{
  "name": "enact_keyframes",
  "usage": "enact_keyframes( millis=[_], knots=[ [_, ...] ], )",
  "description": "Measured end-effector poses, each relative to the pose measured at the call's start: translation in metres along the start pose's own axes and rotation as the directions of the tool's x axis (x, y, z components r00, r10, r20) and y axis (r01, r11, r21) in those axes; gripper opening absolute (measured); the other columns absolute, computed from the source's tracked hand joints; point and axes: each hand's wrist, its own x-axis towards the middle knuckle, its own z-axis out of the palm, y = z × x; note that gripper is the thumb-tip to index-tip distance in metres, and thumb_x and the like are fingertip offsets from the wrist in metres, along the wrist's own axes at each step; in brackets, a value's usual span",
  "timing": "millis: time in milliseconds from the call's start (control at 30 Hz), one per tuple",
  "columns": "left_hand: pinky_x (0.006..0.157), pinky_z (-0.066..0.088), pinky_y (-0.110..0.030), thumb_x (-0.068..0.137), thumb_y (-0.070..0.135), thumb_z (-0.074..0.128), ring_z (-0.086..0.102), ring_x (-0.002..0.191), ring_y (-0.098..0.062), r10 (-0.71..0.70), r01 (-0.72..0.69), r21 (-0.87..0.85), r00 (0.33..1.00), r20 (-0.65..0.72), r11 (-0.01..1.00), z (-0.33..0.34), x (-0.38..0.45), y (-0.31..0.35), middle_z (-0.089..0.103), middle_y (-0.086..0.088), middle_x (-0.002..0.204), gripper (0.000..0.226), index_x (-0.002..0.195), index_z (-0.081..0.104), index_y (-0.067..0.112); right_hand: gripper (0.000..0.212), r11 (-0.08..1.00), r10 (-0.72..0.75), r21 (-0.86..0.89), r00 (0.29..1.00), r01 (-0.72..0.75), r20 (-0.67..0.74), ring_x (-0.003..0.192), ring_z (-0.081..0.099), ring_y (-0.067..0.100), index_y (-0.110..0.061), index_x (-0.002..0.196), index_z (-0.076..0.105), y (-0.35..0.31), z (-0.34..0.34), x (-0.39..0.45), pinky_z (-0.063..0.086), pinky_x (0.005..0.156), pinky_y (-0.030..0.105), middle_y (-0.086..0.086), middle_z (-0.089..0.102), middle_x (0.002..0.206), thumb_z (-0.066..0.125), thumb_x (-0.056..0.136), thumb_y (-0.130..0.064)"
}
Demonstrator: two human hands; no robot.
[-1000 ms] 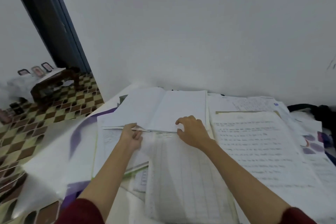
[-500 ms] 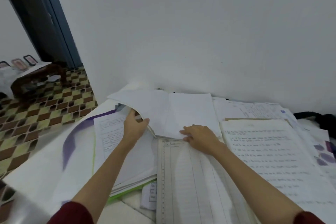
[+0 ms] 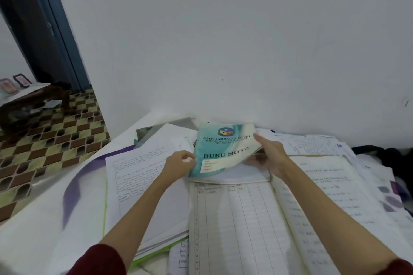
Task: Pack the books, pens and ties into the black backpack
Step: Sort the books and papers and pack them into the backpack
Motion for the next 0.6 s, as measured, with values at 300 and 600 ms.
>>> enact_keyframes(
  millis=[300,600],
  knots=[
    [0.092,0.052,-0.041,0.086,0.028,0.067,0.065,0.101,-0.028,-0.272,0.313,-0.332,0.948,0.165,0.89,0.011,0.037,0.008,0.067,-0.015,0.111,0.045,0.118,0.056,-0.002,0.019,0.368,-0.156,-0.927,0.988,0.076,0.019,0.082,0.046,0.022,-0.01,0.085,0.04,0.011,0.003,-0.002,0.037,0.066,0.028,0.0,0.043,0.079,0.051,0.092,-0.022],
    [0.058,0.059,-0.036,0.091,0.006,0.057,0.068,0.076,-0.022,-0.094,0.165,-0.63,0.985,0.146,0.759,-0.02,0.012,0.019,0.068,-0.005,0.097,0.024,0.105,0.048,0.023,0.044,0.545,-0.271,-0.823,0.963,0.157,0.004,0.097,0.059,0.028,-0.006,0.099,0.055,0.01,0.001,0.016,0.041,0.074,0.029,0.008,0.059,0.094,0.05,0.093,-0.049]
  ],
)
